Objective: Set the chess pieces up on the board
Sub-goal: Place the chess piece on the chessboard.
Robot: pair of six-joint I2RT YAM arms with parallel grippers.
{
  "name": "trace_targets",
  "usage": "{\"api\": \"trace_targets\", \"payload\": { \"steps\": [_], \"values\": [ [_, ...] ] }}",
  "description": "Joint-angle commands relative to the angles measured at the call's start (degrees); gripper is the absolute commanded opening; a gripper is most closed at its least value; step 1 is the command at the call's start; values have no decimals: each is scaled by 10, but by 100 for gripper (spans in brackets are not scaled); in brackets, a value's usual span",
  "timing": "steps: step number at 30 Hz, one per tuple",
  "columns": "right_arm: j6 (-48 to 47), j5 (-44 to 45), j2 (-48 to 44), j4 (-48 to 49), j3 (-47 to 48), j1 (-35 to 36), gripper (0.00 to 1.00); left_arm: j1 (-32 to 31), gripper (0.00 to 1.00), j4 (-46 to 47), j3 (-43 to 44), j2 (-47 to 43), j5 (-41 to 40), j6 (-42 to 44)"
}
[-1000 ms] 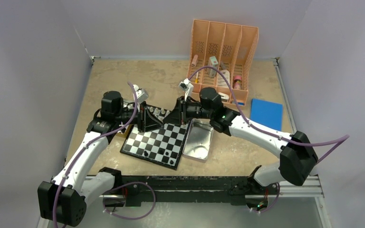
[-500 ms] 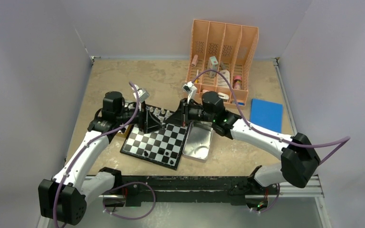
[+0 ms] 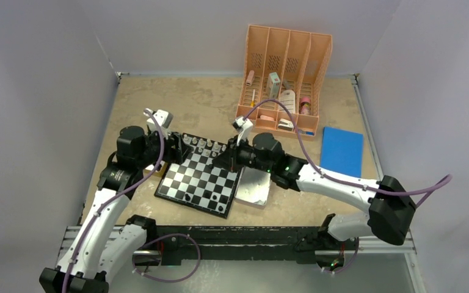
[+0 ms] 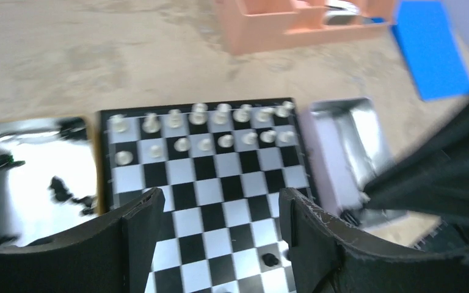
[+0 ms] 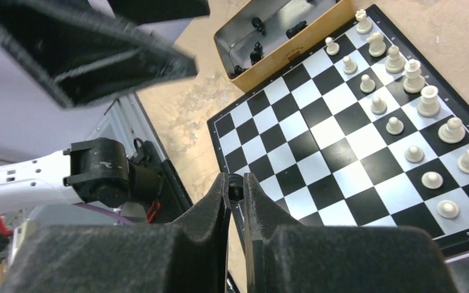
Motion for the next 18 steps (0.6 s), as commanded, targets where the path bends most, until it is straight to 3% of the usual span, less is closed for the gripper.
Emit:
{"api": "trace_targets", "payload": {
  "steps": [1, 9, 18],
  "values": [
    [-36, 99, -9, 5, 2, 50, 8, -2, 69, -44, 41, -10, -196, -24],
    [-56, 227, 60, -24, 29, 158, 8, -1, 71, -46, 35, -77, -297, -34],
    [-63, 348, 142, -52, 58, 250, 9, -1, 72, -48, 32, -88, -329, -33]
  ]
}}
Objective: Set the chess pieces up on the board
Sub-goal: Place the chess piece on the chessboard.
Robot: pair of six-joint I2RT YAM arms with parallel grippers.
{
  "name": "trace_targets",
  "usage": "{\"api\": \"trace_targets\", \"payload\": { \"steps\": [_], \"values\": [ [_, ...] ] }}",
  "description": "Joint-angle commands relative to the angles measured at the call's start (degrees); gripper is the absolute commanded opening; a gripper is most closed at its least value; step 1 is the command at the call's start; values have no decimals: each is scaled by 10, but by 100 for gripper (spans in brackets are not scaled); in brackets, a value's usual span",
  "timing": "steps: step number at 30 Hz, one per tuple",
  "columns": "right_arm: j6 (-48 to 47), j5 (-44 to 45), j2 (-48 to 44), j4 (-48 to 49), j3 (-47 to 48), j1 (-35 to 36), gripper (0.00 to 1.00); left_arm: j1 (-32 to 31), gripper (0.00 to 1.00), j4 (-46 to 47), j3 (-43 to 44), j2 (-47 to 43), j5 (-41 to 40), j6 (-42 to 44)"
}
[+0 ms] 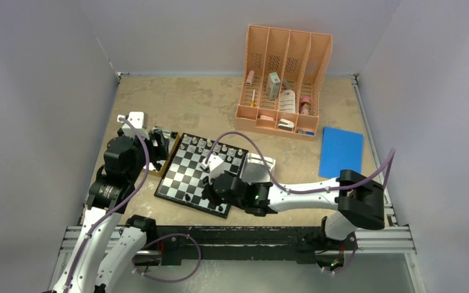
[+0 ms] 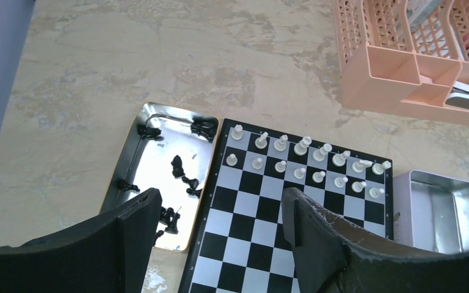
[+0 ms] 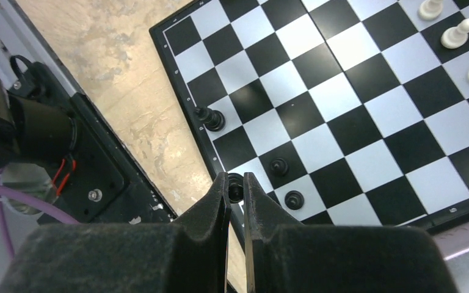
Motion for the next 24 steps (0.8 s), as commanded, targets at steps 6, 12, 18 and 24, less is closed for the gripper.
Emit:
{"api": "trace_targets", "payload": {
  "steps": [6, 12, 18, 24],
  "values": [
    [-19, 131, 80, -29, 76, 64, 10, 0, 72, 13, 13, -1, -46, -5],
    [-19, 168, 112, -58, 101, 83, 11, 0, 72, 10, 12, -4, -45, -3],
    [-11, 188, 125, -74, 102, 91, 11, 0, 72, 13, 11, 0, -38, 2],
    [-12, 191, 125, -72, 100, 91, 12, -1, 72, 14, 10, 2, -30, 2]
  ]
}}
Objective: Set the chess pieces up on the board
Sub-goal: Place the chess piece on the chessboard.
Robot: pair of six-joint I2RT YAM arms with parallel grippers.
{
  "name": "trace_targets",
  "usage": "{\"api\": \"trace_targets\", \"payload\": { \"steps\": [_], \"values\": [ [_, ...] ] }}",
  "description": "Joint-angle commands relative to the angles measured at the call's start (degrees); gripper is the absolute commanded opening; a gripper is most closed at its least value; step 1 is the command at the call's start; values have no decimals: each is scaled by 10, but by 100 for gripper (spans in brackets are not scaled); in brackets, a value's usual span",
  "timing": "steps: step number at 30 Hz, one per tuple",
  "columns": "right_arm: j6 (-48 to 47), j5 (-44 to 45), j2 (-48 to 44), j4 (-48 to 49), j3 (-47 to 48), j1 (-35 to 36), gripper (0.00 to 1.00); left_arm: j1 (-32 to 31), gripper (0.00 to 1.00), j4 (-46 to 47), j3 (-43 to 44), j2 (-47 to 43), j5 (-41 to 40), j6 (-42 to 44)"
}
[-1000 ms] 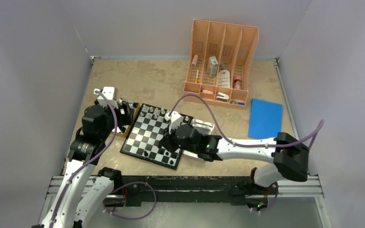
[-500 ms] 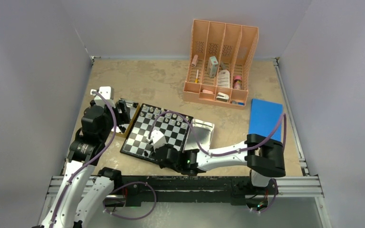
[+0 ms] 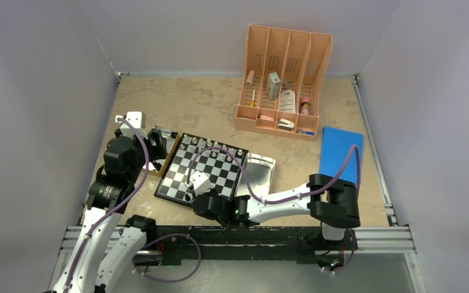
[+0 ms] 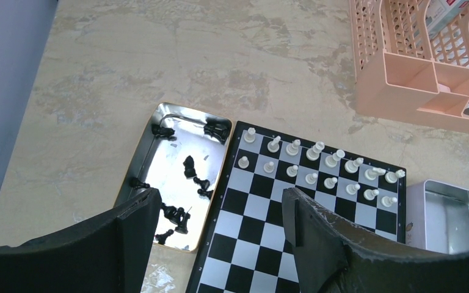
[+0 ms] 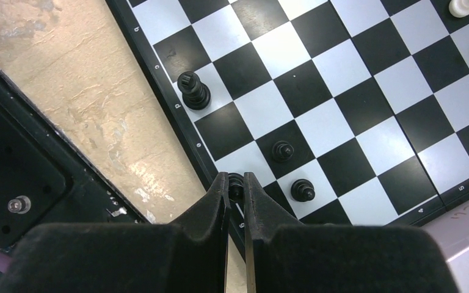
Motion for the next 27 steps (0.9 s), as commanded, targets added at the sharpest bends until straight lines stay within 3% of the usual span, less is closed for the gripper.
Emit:
{"api": "trace_targets", "payload": {
  "steps": [1, 27],
  "values": [
    [1, 30, -3, -1, 18, 3, 12, -1, 72, 14, 9, 0, 8, 1],
    [-8, 32, 28, -7, 36, 3, 14, -1, 72, 12, 8, 2, 36, 6]
  ]
}}
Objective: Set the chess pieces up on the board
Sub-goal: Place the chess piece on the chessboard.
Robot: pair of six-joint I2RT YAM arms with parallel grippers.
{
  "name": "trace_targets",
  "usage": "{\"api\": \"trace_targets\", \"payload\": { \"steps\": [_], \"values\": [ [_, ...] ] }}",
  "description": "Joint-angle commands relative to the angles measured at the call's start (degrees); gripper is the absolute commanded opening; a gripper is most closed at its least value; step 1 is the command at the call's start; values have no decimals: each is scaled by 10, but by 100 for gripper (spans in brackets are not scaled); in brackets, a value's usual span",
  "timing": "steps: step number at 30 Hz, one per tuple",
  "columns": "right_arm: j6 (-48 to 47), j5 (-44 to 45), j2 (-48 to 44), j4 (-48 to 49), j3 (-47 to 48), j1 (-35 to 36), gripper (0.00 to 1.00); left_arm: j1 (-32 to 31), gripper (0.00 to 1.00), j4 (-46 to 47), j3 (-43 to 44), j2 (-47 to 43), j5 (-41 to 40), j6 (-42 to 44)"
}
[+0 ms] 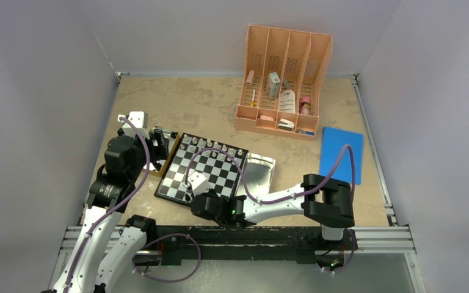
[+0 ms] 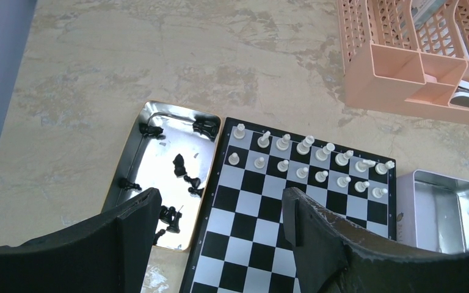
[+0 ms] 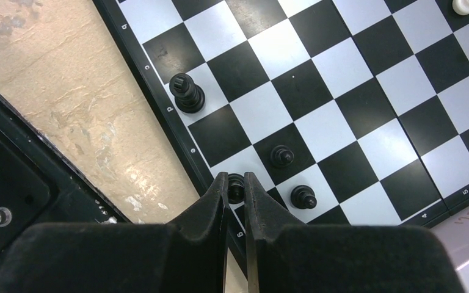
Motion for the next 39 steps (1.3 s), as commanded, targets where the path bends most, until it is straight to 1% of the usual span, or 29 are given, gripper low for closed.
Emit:
{"api": "trace_targets", "payload": {
  "steps": [1, 14, 20, 27, 33, 39],
  "values": [
    [-6, 22, 7, -4, 26, 3, 14, -1, 72, 12, 8, -5, 14, 5],
    [-16, 31, 17, -14, 35, 3, 16, -1, 72, 9, 8, -4, 27, 0],
    [-12, 29, 19, -16, 39, 3, 18, -1, 72, 10, 8, 1, 34, 2],
    [-10, 23, 8, -24, 44, 3, 27, -1, 72, 10, 5, 4, 49, 3],
    [-11, 17, -5, -25, 51, 3, 36, -1, 72, 9, 5, 11, 62, 3],
    [-10, 4, -47, -26, 46, 3, 41, -1, 73, 10, 2, 41, 64, -12]
  ]
}}
